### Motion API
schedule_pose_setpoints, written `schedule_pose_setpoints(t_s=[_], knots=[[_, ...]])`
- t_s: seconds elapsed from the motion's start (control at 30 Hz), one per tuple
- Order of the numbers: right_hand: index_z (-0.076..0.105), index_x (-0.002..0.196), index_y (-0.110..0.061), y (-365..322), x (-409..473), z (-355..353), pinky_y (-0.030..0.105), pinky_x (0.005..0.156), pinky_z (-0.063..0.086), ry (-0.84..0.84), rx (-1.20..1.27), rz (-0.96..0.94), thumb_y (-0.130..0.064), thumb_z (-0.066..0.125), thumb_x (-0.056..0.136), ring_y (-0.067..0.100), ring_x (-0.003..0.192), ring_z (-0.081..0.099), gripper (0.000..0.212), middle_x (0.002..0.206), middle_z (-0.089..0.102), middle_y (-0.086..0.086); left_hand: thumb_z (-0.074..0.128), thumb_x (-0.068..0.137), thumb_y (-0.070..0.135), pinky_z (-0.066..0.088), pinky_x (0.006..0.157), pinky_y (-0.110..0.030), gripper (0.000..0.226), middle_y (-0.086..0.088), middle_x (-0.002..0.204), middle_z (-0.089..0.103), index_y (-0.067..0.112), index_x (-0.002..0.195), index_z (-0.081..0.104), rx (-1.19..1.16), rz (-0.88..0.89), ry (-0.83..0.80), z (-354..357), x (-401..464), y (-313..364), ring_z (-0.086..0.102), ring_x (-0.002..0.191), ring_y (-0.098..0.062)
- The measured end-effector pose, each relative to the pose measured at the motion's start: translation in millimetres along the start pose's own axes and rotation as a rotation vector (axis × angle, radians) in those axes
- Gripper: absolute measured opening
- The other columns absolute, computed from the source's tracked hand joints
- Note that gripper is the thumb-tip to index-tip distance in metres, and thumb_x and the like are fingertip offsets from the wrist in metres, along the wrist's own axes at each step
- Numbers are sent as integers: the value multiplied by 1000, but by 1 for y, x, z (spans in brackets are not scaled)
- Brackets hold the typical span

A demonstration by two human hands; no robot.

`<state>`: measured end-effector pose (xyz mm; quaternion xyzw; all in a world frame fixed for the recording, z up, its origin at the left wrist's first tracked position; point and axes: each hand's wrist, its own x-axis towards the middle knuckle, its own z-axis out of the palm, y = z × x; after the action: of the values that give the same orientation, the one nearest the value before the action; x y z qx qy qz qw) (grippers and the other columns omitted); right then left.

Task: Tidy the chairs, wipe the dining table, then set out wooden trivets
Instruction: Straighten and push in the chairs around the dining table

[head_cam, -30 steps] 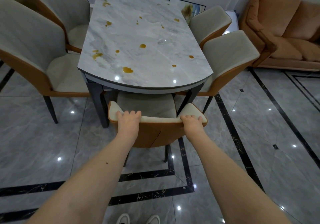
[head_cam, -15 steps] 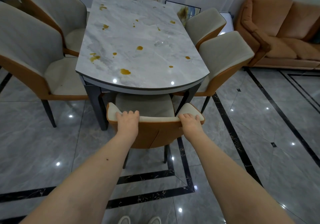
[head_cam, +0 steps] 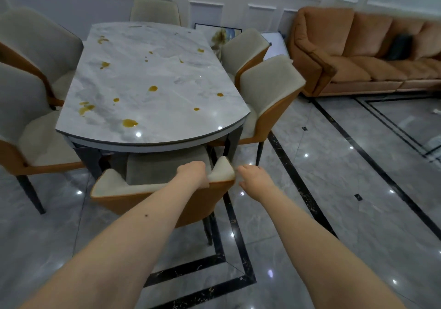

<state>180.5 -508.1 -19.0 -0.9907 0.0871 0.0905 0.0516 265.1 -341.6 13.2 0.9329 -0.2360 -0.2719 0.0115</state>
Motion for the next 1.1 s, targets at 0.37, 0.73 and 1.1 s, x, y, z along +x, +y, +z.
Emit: schedule_pose_setpoints(t_s=[0.37,0.73,1.1], knots=[[35,144,-19,233,-23,-57,37,102,40,-34,0,223,-25,52,97,24,125,47,51,142,45,5,52,94,24,41,82,-34,29,-7,123,55,13,121,53,67,155,124,-23,66,223,55,111,-26],[42,137,-17,384,11,-86,36,98,40,40,75,310,-22,54,94,26,122,50,45,137,50,6,49,95,18,44,72,-29,17,-6,110,59,14,110,56,66,226,227,-66,179,367,59,97,-23],[31,146,-18,526,150,-138,36,106,36,16,34,249,-23,49,98,25,130,43,52,146,42,5,47,93,18,45,87,-33,24,-9,119,58,12,116,55,-92,157,347,-143,345,466,57,108,-27]])
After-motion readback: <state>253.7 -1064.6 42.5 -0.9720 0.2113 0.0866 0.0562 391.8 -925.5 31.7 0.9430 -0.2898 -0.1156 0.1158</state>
